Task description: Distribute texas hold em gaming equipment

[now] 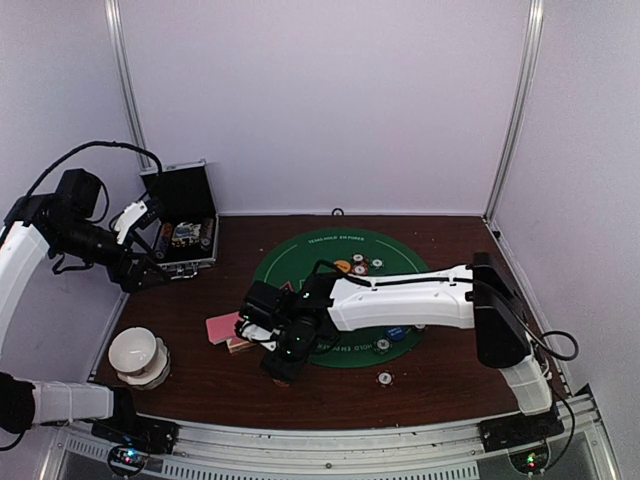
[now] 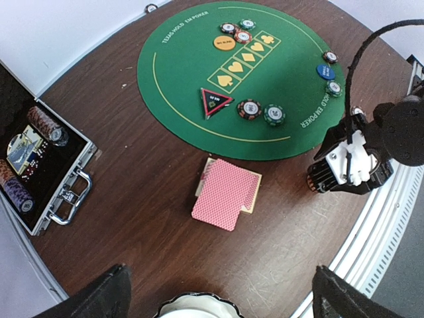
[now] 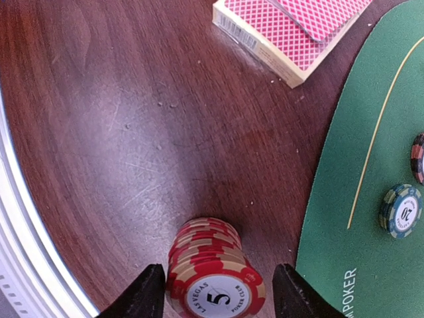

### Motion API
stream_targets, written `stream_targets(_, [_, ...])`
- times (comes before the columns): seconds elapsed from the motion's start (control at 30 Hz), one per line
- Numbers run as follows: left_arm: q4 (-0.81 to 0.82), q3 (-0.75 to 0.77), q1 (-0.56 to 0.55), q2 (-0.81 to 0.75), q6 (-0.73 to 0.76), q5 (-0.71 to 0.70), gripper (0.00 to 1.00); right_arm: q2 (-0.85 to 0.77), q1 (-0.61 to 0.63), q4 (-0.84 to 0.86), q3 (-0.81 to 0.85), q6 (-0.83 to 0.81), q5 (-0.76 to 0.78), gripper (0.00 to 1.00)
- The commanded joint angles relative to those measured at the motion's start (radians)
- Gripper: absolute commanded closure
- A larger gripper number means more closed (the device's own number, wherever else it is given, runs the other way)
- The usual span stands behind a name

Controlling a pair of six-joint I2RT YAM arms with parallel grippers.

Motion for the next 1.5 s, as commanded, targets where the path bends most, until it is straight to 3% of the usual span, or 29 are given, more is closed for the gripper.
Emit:
stream_targets(0.0, [-0.002,0.032,-0.002,-0.008,0.016,0.009,0.03,0.015,0.005,-0.021,0.026,-0.005,-0.009,0.41])
stream_targets(0.1, [0.000,0.035,-0.003,-0.008,0.018,0.009,0.02,0.017,0.005,-0.024,0.026,-0.005,-0.016,0.43])
stream_targets(0.27, [-0.002,0.031,-0.002,-0.008,0.018,0.009,0.03,0.003,0.005,-0.023,0.024,-0.004,-0.011,0.55])
stream_targets(0.63, [-0.003,0.028,-0.003,-0.006,0.019,0.010,0.02,-0.050,0.005,-0.054,0.060,-0.010,-0.003,0.66])
stream_targets(0.93, [-0.003,0.030,-0.003,0.000,0.016,0.011,0.02,-0.095,-0.062,-0.062,0.062,0.031,0.062,0.84])
stream_targets(1.17, [-0.003,0.032,-0.003,-0.001,0.016,0.012,0.02,-0.107,-0.165,-0.008,-0.074,0.105,0.096,0.85])
stream_targets(1.47, [-0.002,0.033,-0.003,0.002,0.014,0.020,0.02,-0.019,-0.180,0.036,-0.124,0.124,0.096,0.85])
